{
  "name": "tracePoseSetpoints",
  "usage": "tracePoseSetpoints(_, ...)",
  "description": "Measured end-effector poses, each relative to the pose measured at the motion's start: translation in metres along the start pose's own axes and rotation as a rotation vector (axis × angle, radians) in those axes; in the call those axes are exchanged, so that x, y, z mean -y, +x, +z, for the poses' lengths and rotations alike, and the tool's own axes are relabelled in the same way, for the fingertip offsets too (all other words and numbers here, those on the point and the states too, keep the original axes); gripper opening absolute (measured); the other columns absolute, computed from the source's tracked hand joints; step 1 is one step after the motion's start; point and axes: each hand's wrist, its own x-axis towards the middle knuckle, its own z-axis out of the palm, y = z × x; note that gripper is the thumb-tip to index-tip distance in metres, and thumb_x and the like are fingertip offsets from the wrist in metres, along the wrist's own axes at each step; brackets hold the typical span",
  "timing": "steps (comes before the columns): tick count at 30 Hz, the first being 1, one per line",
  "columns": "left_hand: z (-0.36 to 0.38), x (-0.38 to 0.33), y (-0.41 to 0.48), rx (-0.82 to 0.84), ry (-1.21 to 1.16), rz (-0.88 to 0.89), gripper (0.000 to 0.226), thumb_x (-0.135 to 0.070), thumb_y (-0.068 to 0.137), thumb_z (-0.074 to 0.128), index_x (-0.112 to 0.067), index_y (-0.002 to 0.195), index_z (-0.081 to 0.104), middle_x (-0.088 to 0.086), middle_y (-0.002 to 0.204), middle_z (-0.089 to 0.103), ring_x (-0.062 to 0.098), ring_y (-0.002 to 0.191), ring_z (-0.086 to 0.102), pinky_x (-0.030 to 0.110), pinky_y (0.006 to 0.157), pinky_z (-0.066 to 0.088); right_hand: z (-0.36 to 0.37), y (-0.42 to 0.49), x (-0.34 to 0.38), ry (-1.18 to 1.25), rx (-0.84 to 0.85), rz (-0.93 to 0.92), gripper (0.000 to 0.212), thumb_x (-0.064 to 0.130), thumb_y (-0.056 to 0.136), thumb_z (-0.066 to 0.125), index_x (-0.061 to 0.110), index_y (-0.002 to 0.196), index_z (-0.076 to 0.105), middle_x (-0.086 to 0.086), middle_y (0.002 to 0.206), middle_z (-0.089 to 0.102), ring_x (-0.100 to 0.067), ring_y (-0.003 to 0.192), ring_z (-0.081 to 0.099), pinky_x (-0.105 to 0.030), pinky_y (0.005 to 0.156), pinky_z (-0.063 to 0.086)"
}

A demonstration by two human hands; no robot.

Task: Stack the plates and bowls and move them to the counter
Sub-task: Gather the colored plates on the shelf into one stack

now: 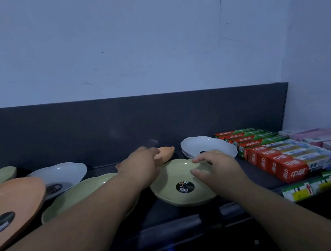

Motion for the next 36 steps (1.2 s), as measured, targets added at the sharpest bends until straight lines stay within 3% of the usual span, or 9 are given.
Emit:
tracePoseSetpoints(4, 0.008, 0.001, 0.015, -0.02, 0.099, -0.046, 0.042, -0.026, 0.083, 0.055, -0.04, 0.123, 0.055, -0.002, 0.122, 0.06, 0.025, 0.109, 0.058, 0.041, 0.087, 0.05, 0.004, 0.013, -0.006, 0.044, 0.021, -0.058, 0.021, 0.033, 0.083, 0.072, 0.03, 0.103, 0.069, 0.014, 0.107, 0.058, -0.006, 0.103, 0.053, -0.021, 0.086, 0.039)
tracePoseSetpoints(9, 0.003, 0.002, 0.014, -0.089, 0.164, -0.041, 0.034, -0.013, 0.08, 0.049, -0.03, 0.104, 0.067, -0.001, 0.099, 0.066, 0.023, 0.088, 0.061, 0.031, 0.066, 0.043, 0.013, 0.02, -0.007, 0.085, 0.031, -0.116, 0.018, 0.032, 0.083, 0.072, 0.03, 0.101, 0.07, 0.018, 0.099, 0.054, -0.001, 0.094, 0.051, -0.01, 0.077, 0.035)
tracePoseSetpoints(14, -0.013, 0.01, -0.004, -0.219, 0.093, -0.036, 0.034, -0.012, 0.082, 0.052, -0.034, 0.104, 0.066, -0.002, 0.095, 0.066, 0.022, 0.087, 0.062, 0.033, 0.071, 0.05, 0.018, 0.02, 0.005, 0.119, 0.004, -0.158, 0.023, 0.029, 0.083, 0.073, 0.031, 0.105, 0.068, 0.017, 0.103, 0.054, 0.001, 0.092, 0.05, 0.0, 0.075, 0.032)
tracePoseSetpoints(19, -0.033, 0.03, -0.045, -0.361, 0.029, 0.041, 0.03, -0.019, 0.087, 0.056, -0.039, 0.108, 0.065, -0.006, 0.1, 0.067, 0.02, 0.09, 0.061, 0.031, 0.073, 0.048, 0.021, 0.014, 0.035, 0.18, -0.062, -0.239, 0.051, 0.025, 0.081, 0.075, 0.03, 0.128, 0.057, 0.016, 0.127, 0.047, 0.014, 0.107, 0.037, 0.003, 0.088, 0.023)
tracePoseSetpoints(22, -0.047, 0.049, -0.076, -0.435, -0.039, 0.114, 0.025, -0.027, 0.09, 0.058, -0.036, 0.111, 0.067, -0.005, 0.103, 0.067, 0.019, 0.096, 0.062, 0.029, 0.079, 0.047, 0.023, 0.008, 0.063, 0.233, -0.05, -0.248, 0.046, 0.03, 0.08, 0.076, 0.038, 0.123, 0.06, 0.019, 0.134, 0.039, 0.016, 0.112, 0.034, 0.008, 0.087, 0.02)
tracePoseSetpoints(27, -0.06, 0.083, -0.113, -0.518, -0.12, 0.198, 0.017, -0.019, 0.086, 0.066, -0.026, 0.101, 0.073, -0.002, 0.09, 0.069, 0.02, 0.087, 0.064, 0.025, 0.073, 0.041, 0.034, -0.005, 0.108, 0.298, -0.063, -0.282, 0.03, 0.032, 0.076, 0.08, 0.052, 0.086, 0.059, 0.019, 0.13, 0.046, 0.019, 0.107, 0.045, 0.003, 0.087, 0.027)
tracePoseSetpoints(30, -0.055, 0.105, -0.122, -0.56, -0.111, 0.206, 0.017, -0.016, 0.08, 0.07, -0.024, 0.094, 0.073, -0.004, 0.083, 0.069, 0.02, 0.078, 0.066, 0.018, 0.068, 0.036, 0.043, -0.013, 0.126, 0.323, -0.073, -0.279, 0.031, 0.03, 0.074, 0.082, 0.05, 0.078, 0.059, 0.022, 0.127, 0.046, 0.004, 0.114, 0.048, -0.013, 0.096, 0.033)
tracePoseSetpoints(35, -0.048, 0.124, -0.137, -0.536, -0.163, 0.211, 0.025, -0.012, 0.077, 0.074, -0.023, 0.099, 0.072, -0.008, 0.092, 0.069, 0.014, 0.083, 0.064, 0.01, 0.075, 0.031, 0.056, -0.025, 0.14, 0.357, -0.031, -0.238, 0.029, 0.027, 0.072, 0.084, 0.047, 0.079, 0.063, 0.019, 0.131, 0.045, -0.002, 0.123, 0.046, -0.024, 0.103, 0.039)
tracePoseSetpoints(36, -0.046, 0.125, -0.139, -0.527, -0.18, 0.217, 0.025, -0.012, 0.078, 0.073, -0.023, 0.1, 0.072, -0.008, 0.094, 0.068, 0.013, 0.085, 0.064, 0.01, 0.076, 0.032, 0.058, -0.028, 0.141, 0.349, -0.029, -0.234, 0.03, 0.026, 0.072, 0.084, 0.046, 0.078, 0.063, 0.019, 0.131, 0.045, -0.003, 0.122, 0.047, -0.02, 0.103, 0.039)
